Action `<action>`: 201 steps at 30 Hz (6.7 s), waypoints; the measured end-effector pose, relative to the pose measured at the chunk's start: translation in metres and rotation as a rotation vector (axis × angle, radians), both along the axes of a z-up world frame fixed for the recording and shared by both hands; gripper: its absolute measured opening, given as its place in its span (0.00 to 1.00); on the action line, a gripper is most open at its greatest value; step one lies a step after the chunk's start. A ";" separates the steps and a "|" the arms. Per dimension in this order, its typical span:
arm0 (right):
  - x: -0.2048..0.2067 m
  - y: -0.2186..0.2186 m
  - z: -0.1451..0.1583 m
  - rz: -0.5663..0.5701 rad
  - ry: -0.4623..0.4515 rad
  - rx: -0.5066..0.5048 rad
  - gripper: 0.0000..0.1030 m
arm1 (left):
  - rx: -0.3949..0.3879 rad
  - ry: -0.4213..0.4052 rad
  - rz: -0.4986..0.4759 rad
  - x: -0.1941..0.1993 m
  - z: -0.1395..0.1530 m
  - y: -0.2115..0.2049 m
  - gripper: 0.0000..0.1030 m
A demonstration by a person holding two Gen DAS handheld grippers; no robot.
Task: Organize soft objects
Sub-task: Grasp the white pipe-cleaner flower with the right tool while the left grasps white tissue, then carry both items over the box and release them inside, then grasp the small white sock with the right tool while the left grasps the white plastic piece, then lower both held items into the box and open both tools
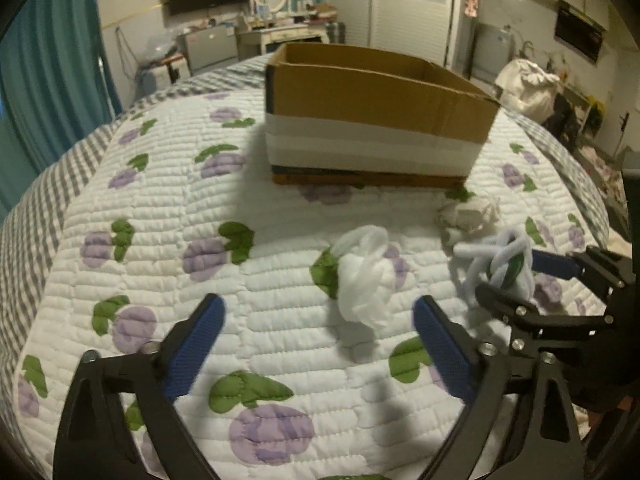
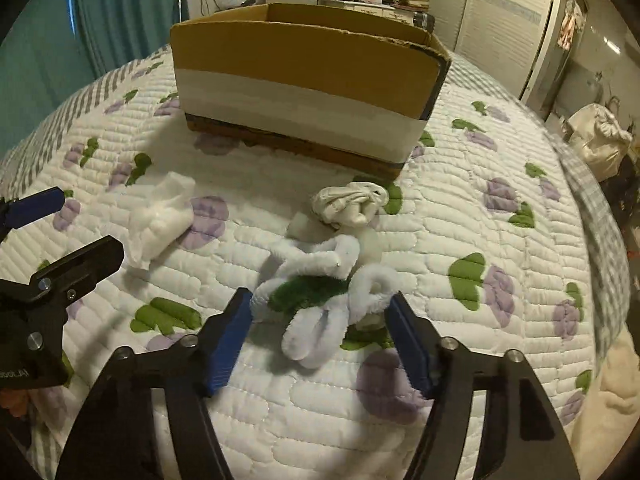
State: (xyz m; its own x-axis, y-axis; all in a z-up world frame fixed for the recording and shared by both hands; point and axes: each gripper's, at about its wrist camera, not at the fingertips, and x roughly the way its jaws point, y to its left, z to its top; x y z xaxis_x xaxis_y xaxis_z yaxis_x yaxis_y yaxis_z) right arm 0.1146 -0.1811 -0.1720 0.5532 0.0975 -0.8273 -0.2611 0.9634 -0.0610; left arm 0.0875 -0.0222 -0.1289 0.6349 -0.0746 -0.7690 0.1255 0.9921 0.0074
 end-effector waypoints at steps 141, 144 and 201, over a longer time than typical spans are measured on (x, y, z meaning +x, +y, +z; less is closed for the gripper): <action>0.058 -0.043 0.069 0.247 -0.133 0.039 0.23 | 0.027 -0.032 0.166 0.024 0.041 -0.046 1.00; 0.052 -0.052 0.075 0.299 -0.138 -0.015 0.23 | 0.003 -0.033 0.160 0.022 0.041 -0.067 1.00; 0.016 -0.092 0.150 0.220 -0.298 0.141 0.23 | -0.104 -0.158 0.061 0.010 0.112 -0.075 0.32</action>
State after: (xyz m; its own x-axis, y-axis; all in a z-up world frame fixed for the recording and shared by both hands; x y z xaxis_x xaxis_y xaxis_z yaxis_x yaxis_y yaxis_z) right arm 0.1304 -0.2728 -0.0223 0.7204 0.3416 -0.6036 -0.4532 0.8906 -0.0369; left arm 0.0977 -0.0975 -0.0165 0.7532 -0.1057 -0.6493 0.0701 0.9943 -0.0805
